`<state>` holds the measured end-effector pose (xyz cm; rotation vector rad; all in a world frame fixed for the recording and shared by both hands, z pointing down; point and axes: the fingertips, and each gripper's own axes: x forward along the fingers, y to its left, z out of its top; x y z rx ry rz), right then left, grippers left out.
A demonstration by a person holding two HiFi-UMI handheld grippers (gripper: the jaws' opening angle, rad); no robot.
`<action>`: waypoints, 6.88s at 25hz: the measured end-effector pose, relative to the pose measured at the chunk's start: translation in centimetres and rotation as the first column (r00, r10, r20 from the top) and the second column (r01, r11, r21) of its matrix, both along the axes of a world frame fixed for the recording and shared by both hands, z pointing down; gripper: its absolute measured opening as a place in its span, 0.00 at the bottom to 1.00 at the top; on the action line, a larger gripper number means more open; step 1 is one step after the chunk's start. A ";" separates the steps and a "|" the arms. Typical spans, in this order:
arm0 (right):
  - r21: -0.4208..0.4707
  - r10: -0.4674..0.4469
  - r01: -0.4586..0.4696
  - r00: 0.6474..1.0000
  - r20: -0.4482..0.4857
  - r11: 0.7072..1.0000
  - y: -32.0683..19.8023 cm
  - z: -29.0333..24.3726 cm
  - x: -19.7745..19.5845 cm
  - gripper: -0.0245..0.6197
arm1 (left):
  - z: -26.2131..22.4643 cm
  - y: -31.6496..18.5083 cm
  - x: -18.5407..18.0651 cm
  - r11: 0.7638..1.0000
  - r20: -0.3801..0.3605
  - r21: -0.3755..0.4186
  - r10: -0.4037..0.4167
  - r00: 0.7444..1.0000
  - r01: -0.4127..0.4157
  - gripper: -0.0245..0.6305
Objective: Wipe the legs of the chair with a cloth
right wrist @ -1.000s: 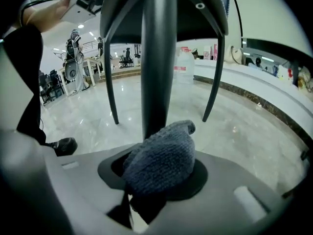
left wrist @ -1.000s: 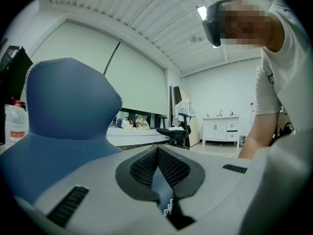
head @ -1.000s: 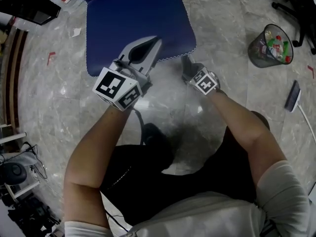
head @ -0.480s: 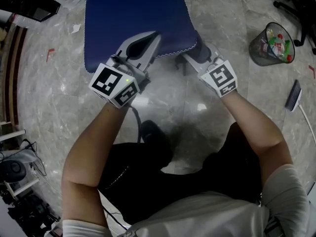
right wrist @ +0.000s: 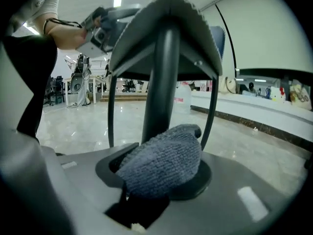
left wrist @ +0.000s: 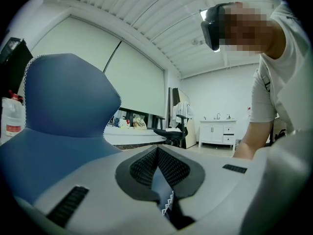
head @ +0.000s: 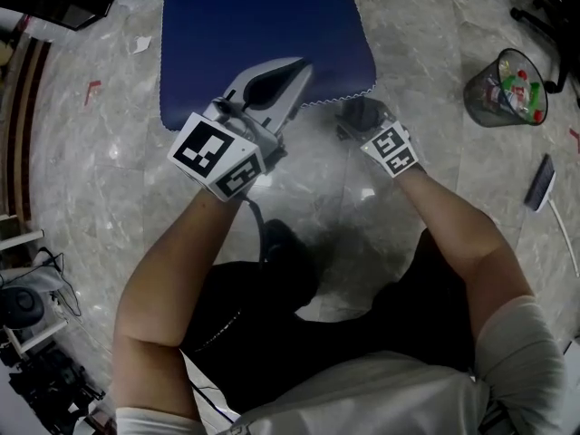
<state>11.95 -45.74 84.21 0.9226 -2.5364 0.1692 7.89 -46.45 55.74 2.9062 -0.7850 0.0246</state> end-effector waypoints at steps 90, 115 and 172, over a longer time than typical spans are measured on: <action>-0.126 0.026 -0.032 0.998 -0.052 0.992 -1.0 3.3 -1.7 0.29 | 0.4 0.1 0.0 0.998 -0.002 -0.038 0.049 0.999 -0.049 0.04; -0.228 0.022 -0.054 0.990 -0.141 0.972 -0.2 9.5 -2.0 0.28 | 0.5 -0.1 0.1 0.996 0.001 -0.059 0.070 0.998 -0.070 0.05; 0.087 0.050 -0.065 0.985 0.165 0.994 1.1 -13.0 1.7 0.22 | 0.5 0.4 0.3 0.998 0.032 -0.026 0.054 0.998 -0.053 0.04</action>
